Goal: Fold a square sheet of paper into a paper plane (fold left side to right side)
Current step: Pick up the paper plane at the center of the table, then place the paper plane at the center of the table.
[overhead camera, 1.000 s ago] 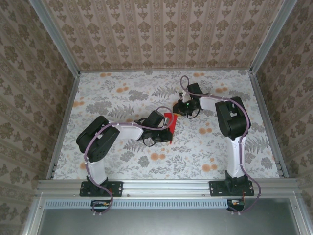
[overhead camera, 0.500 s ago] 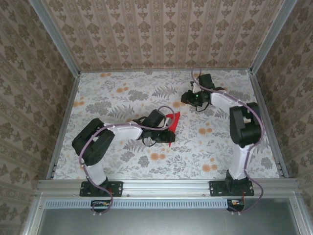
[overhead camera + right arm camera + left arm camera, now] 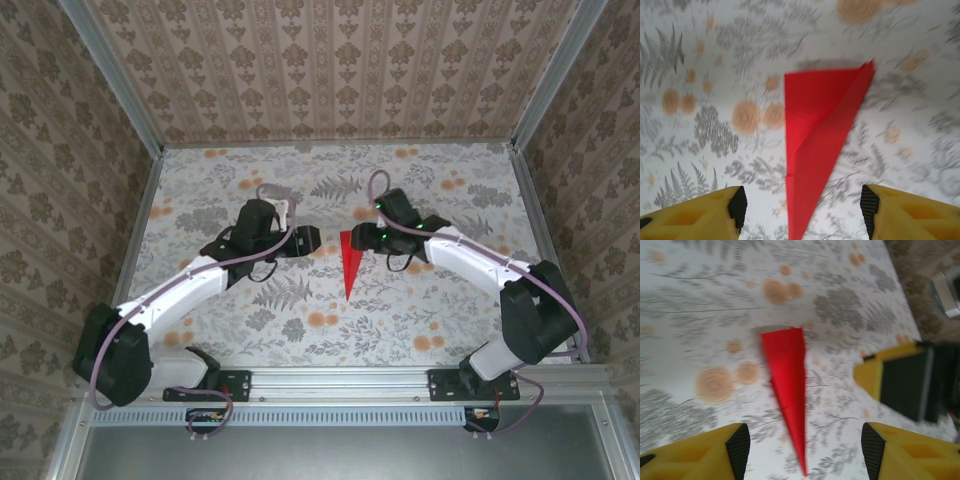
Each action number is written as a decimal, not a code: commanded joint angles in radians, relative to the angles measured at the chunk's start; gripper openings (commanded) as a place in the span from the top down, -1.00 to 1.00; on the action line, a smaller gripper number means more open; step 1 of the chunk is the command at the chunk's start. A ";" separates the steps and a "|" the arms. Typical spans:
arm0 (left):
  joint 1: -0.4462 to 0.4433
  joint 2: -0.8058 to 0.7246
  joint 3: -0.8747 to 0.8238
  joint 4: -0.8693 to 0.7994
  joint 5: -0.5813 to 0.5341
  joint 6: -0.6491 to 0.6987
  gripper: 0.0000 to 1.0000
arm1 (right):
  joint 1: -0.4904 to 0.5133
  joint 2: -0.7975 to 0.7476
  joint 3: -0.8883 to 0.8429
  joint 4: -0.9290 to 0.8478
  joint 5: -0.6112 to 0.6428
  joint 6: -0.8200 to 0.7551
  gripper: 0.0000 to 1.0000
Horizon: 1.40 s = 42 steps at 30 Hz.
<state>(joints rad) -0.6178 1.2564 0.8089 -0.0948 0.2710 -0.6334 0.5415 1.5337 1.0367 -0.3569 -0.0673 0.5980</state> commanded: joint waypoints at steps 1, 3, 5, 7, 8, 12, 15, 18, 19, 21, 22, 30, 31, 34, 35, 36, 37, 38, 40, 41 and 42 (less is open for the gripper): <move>0.014 -0.052 -0.064 -0.051 -0.074 -0.016 -0.29 | 0.080 0.072 0.015 -0.053 0.166 0.064 -0.31; 0.019 -0.079 -0.089 -0.056 -0.076 -0.021 -0.29 | 0.113 0.130 0.043 -0.070 0.212 0.070 -0.32; 0.021 -0.105 -0.110 -0.062 -0.078 -0.026 -0.30 | 0.131 0.183 0.065 -0.073 0.233 0.078 -0.31; 0.023 -0.126 -0.122 -0.069 -0.082 -0.028 -0.30 | 0.143 0.219 0.083 -0.082 0.249 0.082 -0.28; 0.023 -0.137 -0.126 -0.075 -0.088 -0.026 -0.31 | 0.147 0.231 0.091 -0.086 0.259 0.081 -0.26; 0.024 -0.162 -0.132 -0.089 -0.102 -0.022 -0.31 | 0.153 0.265 0.103 -0.087 0.253 0.073 -0.04; 0.026 -0.166 -0.131 -0.100 -0.108 -0.018 -0.32 | 0.153 0.270 0.103 -0.085 0.243 0.069 0.24; 0.027 -0.164 -0.128 -0.106 -0.112 -0.012 -0.32 | 0.153 0.258 0.099 -0.080 0.225 0.059 0.61; 0.027 -0.164 -0.127 -0.108 -0.111 -0.012 -0.33 | 0.153 0.246 0.097 -0.076 0.217 0.056 0.72; 0.029 -0.165 -0.122 -0.114 -0.113 -0.010 -0.33 | 0.153 0.217 0.093 -0.068 0.201 0.045 0.95; 0.029 -0.165 -0.120 -0.119 -0.117 -0.009 -0.33 | 0.153 0.197 0.092 -0.065 0.190 0.041 1.00; 0.033 -0.176 -0.098 -0.156 -0.149 0.009 -0.34 | 0.151 0.020 0.038 -0.013 0.051 0.031 1.00; 0.034 -0.180 -0.098 -0.158 -0.156 0.009 -0.35 | 0.147 0.002 0.023 0.005 0.025 0.035 1.00; 0.036 -0.195 -0.099 -0.157 -0.182 0.003 -0.40 | 0.107 -0.046 -0.058 0.104 -0.060 0.094 1.00; 0.036 -0.203 -0.101 -0.154 -0.189 0.001 -0.42 | 0.081 -0.056 -0.106 0.166 -0.100 0.127 1.00; 0.036 -0.207 -0.103 -0.154 -0.196 -0.001 -0.45 | 0.056 -0.059 -0.152 0.228 -0.142 0.149 1.00; 0.038 -0.213 -0.103 -0.150 -0.202 -0.003 -0.48 | 0.025 -0.055 -0.199 0.298 -0.182 0.170 1.00; 0.039 -0.217 -0.104 -0.149 -0.207 -0.005 -0.49 | 0.000 -0.043 -0.232 0.338 -0.208 0.179 1.00; 0.041 -0.221 -0.103 -0.150 -0.210 -0.006 -0.51 | -0.042 -0.003 -0.266 0.365 -0.240 0.160 1.00; 0.041 -0.221 -0.105 -0.150 -0.211 -0.008 -0.52 | -0.063 0.021 -0.282 0.369 -0.253 0.146 1.00; 0.042 -0.220 -0.105 -0.151 -0.210 -0.009 -0.52 | -0.082 0.036 -0.295 0.380 -0.264 0.135 1.00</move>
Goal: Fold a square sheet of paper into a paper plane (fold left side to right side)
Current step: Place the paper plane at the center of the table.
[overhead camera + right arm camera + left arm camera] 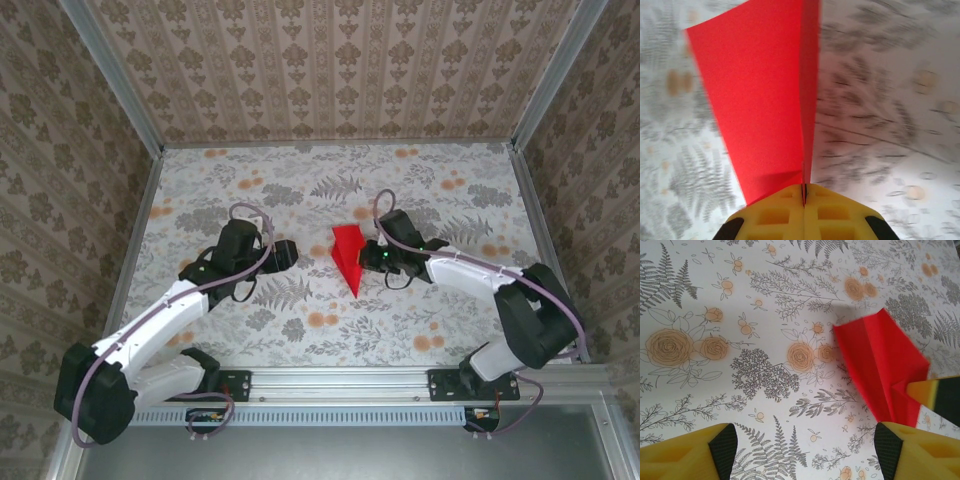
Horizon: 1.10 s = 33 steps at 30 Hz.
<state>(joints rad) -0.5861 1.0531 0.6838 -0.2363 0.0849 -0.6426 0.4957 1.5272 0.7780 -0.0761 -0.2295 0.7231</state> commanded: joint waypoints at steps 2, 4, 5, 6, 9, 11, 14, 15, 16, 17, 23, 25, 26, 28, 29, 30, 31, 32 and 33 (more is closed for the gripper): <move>0.012 -0.016 0.017 -0.010 -0.019 -0.005 -0.53 | -0.073 0.062 -0.073 0.124 -0.107 -0.002 1.00; 0.012 -0.016 0.015 -0.009 -0.018 -0.009 -0.54 | -0.096 0.061 -0.096 0.128 -0.097 -0.016 1.00; 0.014 -0.016 0.013 -0.009 -0.018 -0.010 -0.54 | -0.103 0.057 -0.100 0.112 -0.087 -0.030 0.94; 0.012 -0.016 0.013 -0.010 -0.021 -0.010 -0.54 | -0.107 0.053 -0.100 0.096 -0.078 -0.044 0.89; 0.014 -0.013 0.014 -0.011 -0.028 -0.006 -0.56 | -0.111 0.034 -0.097 0.047 -0.040 -0.076 0.68; 0.017 -0.009 0.022 -0.013 -0.027 -0.002 -0.56 | -0.111 0.018 -0.086 -0.005 0.003 -0.102 0.56; 0.020 -0.001 0.028 -0.011 -0.025 0.004 -0.59 | -0.111 -0.012 -0.058 -0.107 0.085 -0.143 0.38; 0.022 0.002 0.030 -0.008 -0.023 0.007 -0.59 | -0.111 -0.022 -0.047 -0.137 0.100 -0.154 0.33; 0.023 0.002 0.031 -0.008 -0.022 0.009 -0.60 | -0.111 -0.040 -0.036 -0.169 0.117 -0.164 0.29; 0.025 0.004 0.030 -0.006 -0.022 0.011 -0.60 | -0.109 -0.058 -0.024 -0.200 0.132 -0.172 0.26; 0.032 -0.001 0.032 0.008 -0.023 0.018 -0.64 | -0.058 -0.180 0.048 -0.361 0.223 -0.186 0.11; 0.034 -0.002 0.030 0.019 -0.023 0.018 -0.66 | -0.027 -0.195 0.059 -0.377 0.221 -0.168 0.02; 0.035 -0.002 0.028 0.026 -0.024 0.018 -0.67 | -0.011 -0.197 0.061 -0.376 0.214 -0.156 -0.01; 0.035 -0.002 0.023 0.034 -0.022 0.016 -0.68 | 0.026 -0.188 0.061 -0.370 0.211 -0.127 -0.10; 0.035 -0.003 0.021 0.035 -0.020 0.013 -0.68 | 0.041 -0.179 0.061 -0.367 0.215 -0.118 -0.13; 0.036 -0.005 0.018 0.037 -0.018 0.013 -0.69 | 0.056 -0.167 0.061 -0.360 0.221 -0.111 -0.16; 0.037 -0.008 0.015 0.037 -0.017 0.013 -0.69 | 0.068 -0.151 0.061 -0.352 0.223 -0.107 -0.17; 0.037 -0.011 0.011 0.037 -0.017 0.012 -0.69 | 0.077 -0.144 0.063 -0.346 0.225 -0.105 -0.18; 0.037 -0.015 0.007 0.037 -0.017 0.012 -0.69 | 0.082 -0.107 0.068 -0.345 0.225 -0.105 -0.18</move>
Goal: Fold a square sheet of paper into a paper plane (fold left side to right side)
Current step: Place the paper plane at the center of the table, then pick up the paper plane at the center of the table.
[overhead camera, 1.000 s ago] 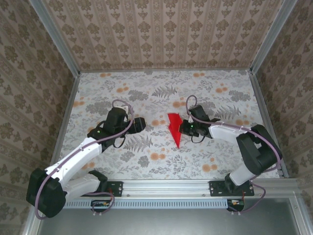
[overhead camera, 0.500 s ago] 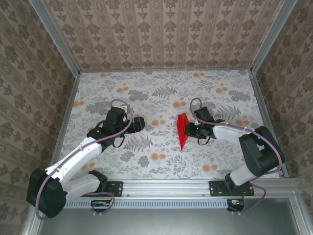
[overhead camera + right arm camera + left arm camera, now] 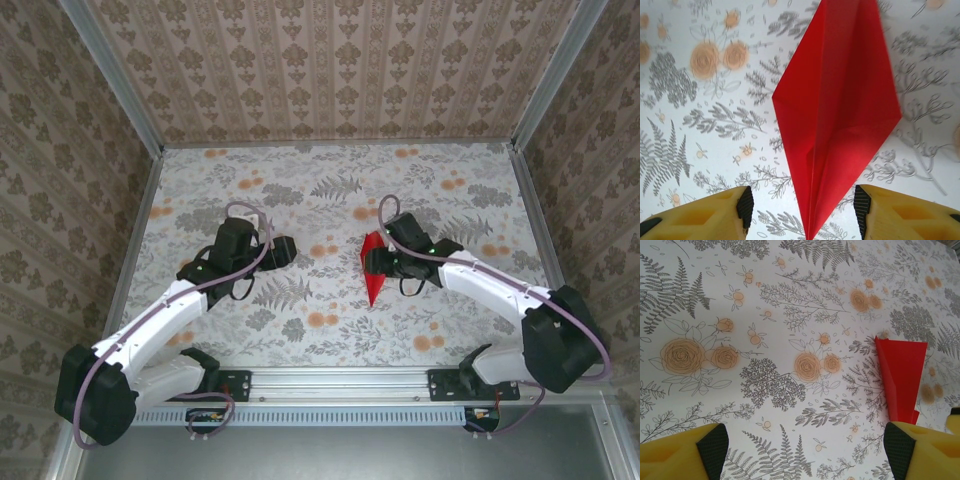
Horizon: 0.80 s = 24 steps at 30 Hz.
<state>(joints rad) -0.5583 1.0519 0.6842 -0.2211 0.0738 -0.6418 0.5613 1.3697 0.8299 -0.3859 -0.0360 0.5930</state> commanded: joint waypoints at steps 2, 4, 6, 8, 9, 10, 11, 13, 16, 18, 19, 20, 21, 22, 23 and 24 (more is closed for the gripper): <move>0.009 -0.026 -0.002 0.016 -0.004 0.011 -0.69 | 0.026 0.091 0.029 -0.033 0.031 0.024 -0.17; 0.011 -0.041 -0.013 0.007 -0.009 0.010 -0.70 | 0.035 0.121 0.036 -0.020 0.028 0.024 -0.15; 0.014 -0.057 -0.022 -0.003 -0.016 0.011 -0.70 | 0.039 0.145 0.043 -0.013 0.027 0.028 -0.11; 0.016 -0.074 -0.030 -0.006 -0.021 0.007 -0.70 | 0.041 0.165 0.047 -0.005 0.029 0.032 -0.06; 0.017 -0.081 -0.035 -0.007 -0.021 0.005 -0.70 | 0.042 0.175 0.051 -0.004 0.031 0.032 -0.03; 0.018 -0.087 -0.039 -0.009 -0.023 0.004 -0.71 | 0.042 0.185 0.054 -0.001 0.033 0.032 0.02; 0.020 -0.092 -0.041 -0.009 -0.023 0.003 -0.71 | 0.042 0.194 0.058 0.002 0.033 0.031 0.06; 0.021 -0.100 -0.043 -0.014 -0.025 0.000 -0.71 | 0.043 0.210 0.061 0.008 0.030 0.031 0.15; 0.023 -0.106 -0.046 -0.020 -0.025 -0.001 -0.71 | 0.043 0.228 0.069 0.008 0.036 0.033 0.28; 0.024 -0.109 -0.048 -0.019 -0.025 -0.001 -0.72 | 0.044 0.232 0.067 0.008 0.045 0.034 0.36; 0.024 -0.111 -0.048 -0.021 -0.025 -0.001 -0.72 | 0.043 0.235 0.067 0.008 0.049 0.035 0.39; 0.025 -0.112 -0.049 -0.021 -0.025 -0.001 -0.72 | 0.043 0.239 0.066 0.008 0.053 0.036 0.44; 0.027 -0.113 -0.049 -0.022 -0.025 -0.001 -0.71 | 0.043 0.242 0.067 0.011 0.054 0.037 0.46; 0.026 -0.112 -0.049 -0.023 -0.025 -0.001 -0.72 | 0.043 0.248 0.066 0.016 0.050 0.036 0.46; 0.026 -0.113 -0.049 -0.023 -0.025 -0.001 -0.72 | 0.043 0.256 0.067 0.020 0.044 0.036 0.47; 0.026 -0.112 -0.049 -0.023 -0.023 -0.001 -0.72 | 0.043 0.262 0.067 0.025 0.040 0.037 0.48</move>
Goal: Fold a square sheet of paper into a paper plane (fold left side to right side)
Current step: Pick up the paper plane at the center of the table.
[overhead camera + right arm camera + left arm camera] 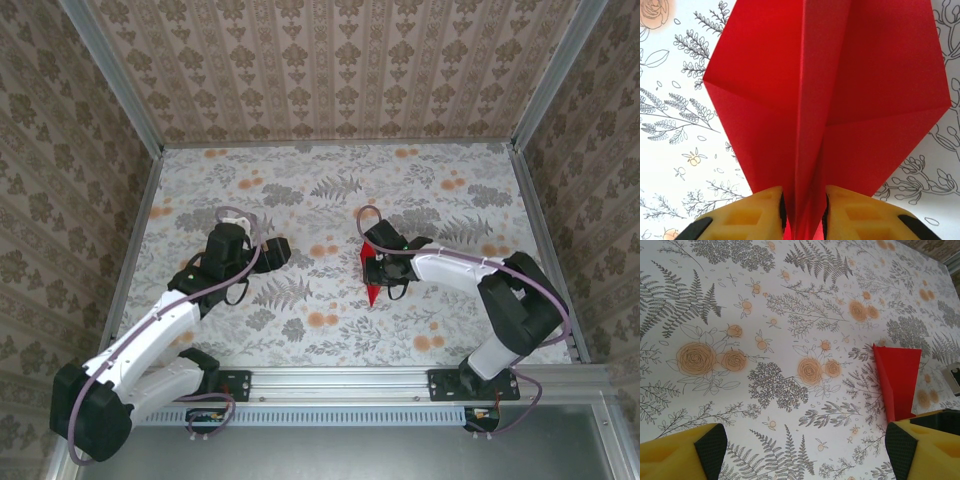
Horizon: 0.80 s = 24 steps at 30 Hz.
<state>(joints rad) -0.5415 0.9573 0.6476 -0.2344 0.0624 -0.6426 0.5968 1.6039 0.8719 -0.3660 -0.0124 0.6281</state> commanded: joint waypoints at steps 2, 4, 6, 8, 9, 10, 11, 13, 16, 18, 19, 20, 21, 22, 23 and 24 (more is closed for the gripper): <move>0.009 -0.018 -0.013 -0.009 -0.012 0.000 -0.72 | 0.009 0.044 0.025 0.012 0.012 0.004 0.50; 0.009 -0.019 -0.015 -0.009 -0.012 0.001 -0.73 | 0.009 0.054 0.027 0.015 0.011 0.006 0.53; 0.011 -0.020 -0.014 -0.011 -0.009 0.006 -0.73 | 0.009 0.060 0.026 0.019 0.012 0.007 0.56; 0.011 -0.021 -0.014 -0.010 -0.006 0.011 -0.76 | 0.011 0.064 0.028 0.019 0.011 0.009 0.61; 0.011 -0.022 -0.014 -0.009 -0.004 0.014 -0.78 | 0.011 0.065 0.029 0.019 0.011 0.009 0.64; 0.011 -0.021 -0.013 -0.008 0.002 0.019 -0.81 | 0.011 0.066 0.032 0.015 0.010 0.009 0.69; 0.011 -0.022 -0.013 -0.005 0.008 0.029 -0.83 | 0.011 0.063 0.035 0.011 0.010 0.007 0.74; 0.011 -0.026 -0.009 -0.005 0.018 0.042 -0.87 | 0.010 0.050 0.049 -0.010 0.014 0.000 0.83; 0.011 -0.040 -0.006 -0.008 0.021 0.056 -0.92 | 0.008 0.021 0.092 -0.068 0.037 -0.023 0.90; 0.012 -0.050 -0.005 -0.014 0.018 0.064 -0.94 | 0.005 0.009 0.138 -0.119 0.056 -0.044 0.91; 0.011 -0.057 -0.003 -0.018 0.018 0.069 -0.95 | 0.004 0.008 0.166 -0.148 0.066 -0.056 0.91; 0.011 -0.064 -0.003 -0.021 0.021 0.078 -0.96 | -0.002 0.011 0.198 -0.165 0.071 -0.069 0.91; 0.011 -0.071 -0.002 -0.024 0.021 0.085 -0.97 | -0.009 0.016 0.228 -0.208 0.075 -0.080 0.91; 0.011 -0.078 -0.002 -0.026 0.022 0.093 -1.00 | -0.017 0.028 0.267 -0.238 0.082 -0.090 0.91; 0.011 -0.088 -0.003 -0.026 0.026 0.103 -1.00 | -0.029 0.043 0.307 -0.261 0.089 -0.102 0.91; 0.011 -0.096 -0.005 -0.026 0.032 0.114 -1.00 | -0.039 0.060 0.342 -0.285 0.090 -0.111 0.91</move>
<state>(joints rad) -0.5404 0.8921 0.6472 -0.2459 0.0753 -0.5812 0.5838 1.6531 1.1263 -0.5301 0.0296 0.5678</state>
